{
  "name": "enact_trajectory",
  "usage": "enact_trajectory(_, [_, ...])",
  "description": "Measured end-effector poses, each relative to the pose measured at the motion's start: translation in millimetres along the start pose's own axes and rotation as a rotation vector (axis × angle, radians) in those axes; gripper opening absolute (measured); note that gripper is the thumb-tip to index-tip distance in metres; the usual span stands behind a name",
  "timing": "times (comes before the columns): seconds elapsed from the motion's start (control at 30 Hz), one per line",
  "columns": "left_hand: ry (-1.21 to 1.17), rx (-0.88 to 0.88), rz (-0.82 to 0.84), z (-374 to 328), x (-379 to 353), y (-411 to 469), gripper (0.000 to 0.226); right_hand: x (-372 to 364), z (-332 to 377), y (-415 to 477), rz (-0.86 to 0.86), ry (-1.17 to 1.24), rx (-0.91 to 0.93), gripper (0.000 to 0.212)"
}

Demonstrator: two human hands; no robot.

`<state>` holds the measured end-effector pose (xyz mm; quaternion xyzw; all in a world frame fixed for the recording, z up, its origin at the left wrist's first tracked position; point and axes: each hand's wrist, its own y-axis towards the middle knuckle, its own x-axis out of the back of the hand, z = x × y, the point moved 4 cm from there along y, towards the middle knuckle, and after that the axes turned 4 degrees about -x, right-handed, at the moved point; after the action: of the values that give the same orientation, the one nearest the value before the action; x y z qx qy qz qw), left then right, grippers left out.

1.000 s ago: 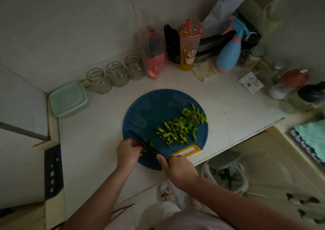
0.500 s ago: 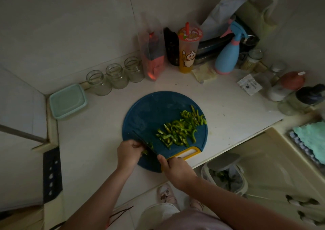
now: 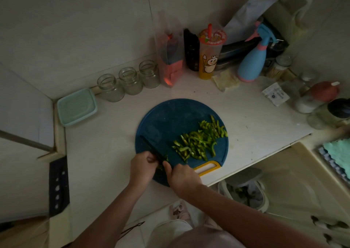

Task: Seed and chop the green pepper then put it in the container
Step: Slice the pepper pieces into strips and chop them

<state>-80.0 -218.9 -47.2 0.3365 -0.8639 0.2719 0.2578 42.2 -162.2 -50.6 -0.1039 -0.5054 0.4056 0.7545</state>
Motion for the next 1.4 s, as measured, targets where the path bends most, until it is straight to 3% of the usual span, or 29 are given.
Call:
enact_trajectory(0.1, [-0.058, 0.027, -0.006, 4, 1, -1, 0.008, 9, -7, -1, -0.005, 0.090, -0.012, 0.065])
enact_trajectory(0.3, [-0.079, 0.028, -0.013, -2, -10, -4, 0.016, 15, -24, -7, -0.047, 0.132, -0.057, 0.056])
enact_trajectory(0.63, [-0.077, 0.043, -0.049, -10, -6, 8, 0.019, 21, -28, -17, -0.033, 0.025, -0.054, 0.052])
enact_trajectory(0.8, [-0.186, 0.151, -0.055, -6, -4, 13, 0.021, 20, -31, -15, 0.008, -0.008, -0.054, 0.055])
enact_trajectory(0.97, [-0.110, 0.099, 0.009, -16, -16, 9, 0.029, 18, -31, -14, 0.013, -0.002, -0.058, 0.057])
enact_trajectory(1.1, [-0.017, 0.048, -0.060, -20, -17, 8, 0.012, 16, -29, -10, 0.004, 0.009, -0.050, 0.055])
enact_trajectory(1.2, [0.074, -0.013, -0.014, -24, -18, 1, 0.014, 17, -20, -6, -0.017, 0.011, -0.048, 0.061])
enact_trajectory(1.4, [0.005, -0.013, -0.031, -21, -12, -2, 0.011, 25, -13, 6, 0.020, 0.119, 0.021, 0.058])
